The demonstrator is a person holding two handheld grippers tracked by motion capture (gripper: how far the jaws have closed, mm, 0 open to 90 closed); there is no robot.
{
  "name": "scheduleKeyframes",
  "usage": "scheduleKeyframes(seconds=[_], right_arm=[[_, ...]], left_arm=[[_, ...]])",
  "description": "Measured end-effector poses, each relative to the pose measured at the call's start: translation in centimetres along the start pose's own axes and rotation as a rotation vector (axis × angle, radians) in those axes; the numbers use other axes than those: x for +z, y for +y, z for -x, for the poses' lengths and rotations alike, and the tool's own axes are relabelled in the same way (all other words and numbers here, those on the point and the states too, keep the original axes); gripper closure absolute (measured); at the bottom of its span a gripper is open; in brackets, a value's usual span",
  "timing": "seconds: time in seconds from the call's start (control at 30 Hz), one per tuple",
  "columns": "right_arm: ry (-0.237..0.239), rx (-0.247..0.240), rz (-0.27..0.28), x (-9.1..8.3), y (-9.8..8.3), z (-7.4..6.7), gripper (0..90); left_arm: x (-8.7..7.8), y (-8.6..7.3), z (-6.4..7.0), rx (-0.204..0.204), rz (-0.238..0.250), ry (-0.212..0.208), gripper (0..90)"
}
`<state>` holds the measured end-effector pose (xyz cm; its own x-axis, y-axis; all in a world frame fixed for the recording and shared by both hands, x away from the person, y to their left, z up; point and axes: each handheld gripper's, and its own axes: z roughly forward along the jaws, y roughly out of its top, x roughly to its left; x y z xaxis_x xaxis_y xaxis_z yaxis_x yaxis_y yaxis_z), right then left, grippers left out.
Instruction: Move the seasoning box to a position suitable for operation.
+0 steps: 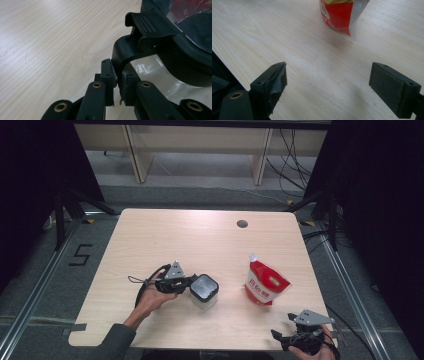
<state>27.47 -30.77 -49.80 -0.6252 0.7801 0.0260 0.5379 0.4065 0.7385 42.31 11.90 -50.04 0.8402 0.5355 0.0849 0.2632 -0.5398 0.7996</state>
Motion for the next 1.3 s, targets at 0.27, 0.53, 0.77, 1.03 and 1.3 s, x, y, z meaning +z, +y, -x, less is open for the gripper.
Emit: scheduleKeyframes(seconds=[0.27, 0.53, 0.77, 1.03, 1.3], right_arm=[[0.006, -0.004, -0.003, 0.0, 0.0, 0.0, 15.6], [0.021, 0.040, -0.002, 0.0, -0.1, -0.1, 15.6], [0.025, 0.014, 0.019, 0.0, 0.0, 0.0, 15.6], [0.038, 0.023, 0.010, 0.1, 0.0, -0.1, 15.6], [0.047, 0.034, 0.002, 0.1, 0.0, -0.2, 15.6]], left_arm=[[-0.5, -0.1, 0.6, -0.004, -0.022, 0.034, 82.7], [-2.2, -0.8, 1.6, -0.018, -0.059, 0.062, 80.7], [-3.5, -1.5, 2.6, -0.033, -0.074, 0.058, 79.6], [-4.4, -1.9, 3.3, -0.042, -0.078, 0.043, 77.2], [-5.3, -2.0, 4.3, -0.044, -0.069, 0.021, 73.0]])
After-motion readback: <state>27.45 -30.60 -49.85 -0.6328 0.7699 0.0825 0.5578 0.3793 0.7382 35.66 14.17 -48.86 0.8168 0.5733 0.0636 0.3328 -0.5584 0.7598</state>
